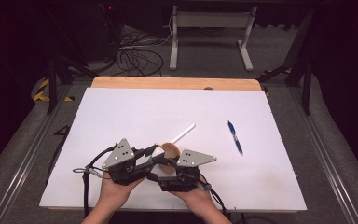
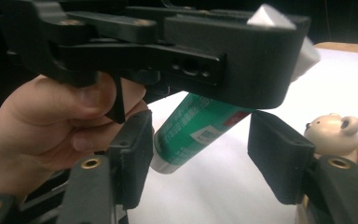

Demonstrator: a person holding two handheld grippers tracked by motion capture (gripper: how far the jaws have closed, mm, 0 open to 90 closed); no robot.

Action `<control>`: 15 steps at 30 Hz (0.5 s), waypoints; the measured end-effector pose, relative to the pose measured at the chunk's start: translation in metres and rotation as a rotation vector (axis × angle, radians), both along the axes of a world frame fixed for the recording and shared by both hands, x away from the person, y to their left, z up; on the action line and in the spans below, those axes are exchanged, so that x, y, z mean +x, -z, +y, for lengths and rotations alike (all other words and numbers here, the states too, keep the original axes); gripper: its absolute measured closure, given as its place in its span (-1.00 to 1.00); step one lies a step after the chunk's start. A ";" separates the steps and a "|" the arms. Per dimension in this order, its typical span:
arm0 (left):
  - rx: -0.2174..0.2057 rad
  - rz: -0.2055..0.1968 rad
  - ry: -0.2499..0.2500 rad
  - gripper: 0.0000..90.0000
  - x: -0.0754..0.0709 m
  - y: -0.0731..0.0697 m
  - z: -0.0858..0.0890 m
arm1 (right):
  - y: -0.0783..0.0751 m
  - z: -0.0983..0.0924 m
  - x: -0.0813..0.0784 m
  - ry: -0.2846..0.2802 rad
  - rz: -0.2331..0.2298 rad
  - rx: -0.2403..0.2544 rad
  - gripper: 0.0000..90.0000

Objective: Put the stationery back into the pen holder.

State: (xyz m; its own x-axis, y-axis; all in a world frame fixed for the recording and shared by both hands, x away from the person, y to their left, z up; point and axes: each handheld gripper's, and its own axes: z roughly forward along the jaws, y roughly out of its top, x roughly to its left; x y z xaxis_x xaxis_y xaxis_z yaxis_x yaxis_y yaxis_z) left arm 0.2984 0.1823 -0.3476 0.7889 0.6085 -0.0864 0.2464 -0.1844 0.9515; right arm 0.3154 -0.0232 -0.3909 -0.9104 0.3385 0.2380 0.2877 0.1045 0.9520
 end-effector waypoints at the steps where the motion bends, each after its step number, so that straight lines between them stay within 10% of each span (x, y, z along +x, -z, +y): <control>1: 0.002 -0.008 -0.001 0.44 -0.001 0.000 0.000 | 0.000 0.000 0.000 -0.003 0.003 0.003 -0.01; 15: -0.023 0.014 0.020 0.44 -0.001 -0.002 0.002 | 0.001 -0.006 0.005 -0.009 0.028 0.012 0.38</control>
State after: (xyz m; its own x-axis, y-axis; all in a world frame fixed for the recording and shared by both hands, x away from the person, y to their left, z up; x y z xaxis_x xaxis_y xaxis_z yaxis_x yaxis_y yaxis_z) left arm 0.2976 0.1846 -0.3457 0.7993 0.5905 -0.1116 0.2564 -0.1672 0.9520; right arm 0.3205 -0.0294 -0.3922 -0.9064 0.3272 0.2673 0.3133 0.0960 0.9448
